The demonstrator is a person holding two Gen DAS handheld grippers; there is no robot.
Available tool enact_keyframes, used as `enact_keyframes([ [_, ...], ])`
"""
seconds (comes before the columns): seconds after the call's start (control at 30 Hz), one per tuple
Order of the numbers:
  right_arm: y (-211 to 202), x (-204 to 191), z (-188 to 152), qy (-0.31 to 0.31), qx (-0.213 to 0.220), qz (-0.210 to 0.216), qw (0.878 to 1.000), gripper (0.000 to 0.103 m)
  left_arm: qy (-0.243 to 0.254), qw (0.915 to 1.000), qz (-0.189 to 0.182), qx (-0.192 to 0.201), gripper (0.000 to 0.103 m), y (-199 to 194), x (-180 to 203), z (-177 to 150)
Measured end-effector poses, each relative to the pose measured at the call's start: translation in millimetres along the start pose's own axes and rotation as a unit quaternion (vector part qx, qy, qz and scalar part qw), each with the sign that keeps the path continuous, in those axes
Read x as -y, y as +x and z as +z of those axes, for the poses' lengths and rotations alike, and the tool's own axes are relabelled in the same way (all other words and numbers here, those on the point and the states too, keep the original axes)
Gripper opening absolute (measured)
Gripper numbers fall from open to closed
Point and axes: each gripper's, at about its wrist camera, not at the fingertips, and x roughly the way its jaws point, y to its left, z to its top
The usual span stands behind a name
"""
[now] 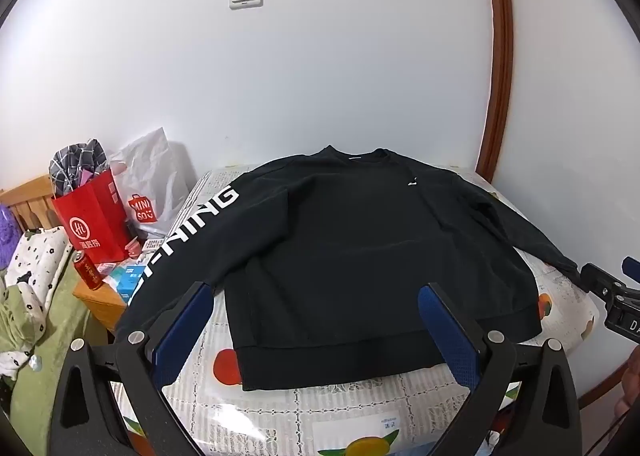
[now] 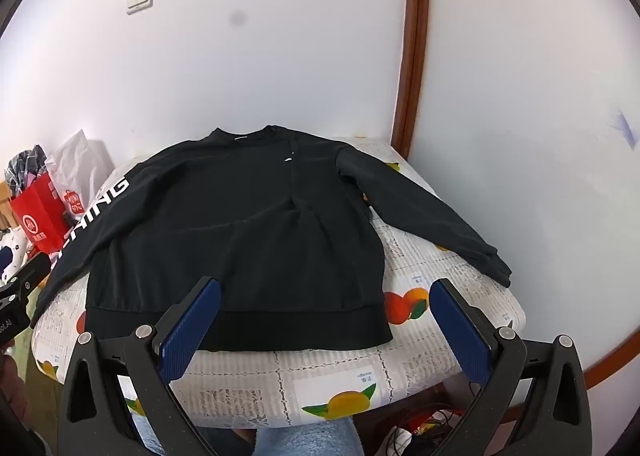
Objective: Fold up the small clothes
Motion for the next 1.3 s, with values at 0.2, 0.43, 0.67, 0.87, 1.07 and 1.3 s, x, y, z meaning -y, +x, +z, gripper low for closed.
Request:
enact_keyframes([
  [0.2,2.0,-2.1,1.3,-0.002,-0.013,0.003,1.0,0.102,0.005,1.0,-0.008,-0.002,0.103,0.3,0.6,0.9],
  [0.43,0.3,-8.8,3.4,-0.001,-0.018,-0.002,1.0,0.102,-0.006,0.9999,-0.015,-0.007,0.103,4.3,-2.2,-0.9],
  [0.67,-1.4,-7.7,1.0,0.001,-0.012,0.002,1.0,0.102,-0.006,0.9999,-0.014,-0.005,0.103,5.3,-3.7,-1.7],
  [0.87,-1.7,-6.0,-0.3,0.003,-0.011,0.005,1.0,0.102,-0.006,0.9998,-0.015,-0.007,0.103,4.9,-3.7,-0.4],
  [1.07,-2.7,-6.4,0.9,0.0,-0.01,0.007,1.0,0.102,-0.009,0.9998,-0.015,-0.005,0.103,4.4,-4.3,0.0],
  [1.3,-2.5,-5.2,1.2,0.003,-0.011,0.006,1.0,0.102,-0.01,0.9998,-0.014,-0.003,0.103,3.4,-4.0,-1.3],
])
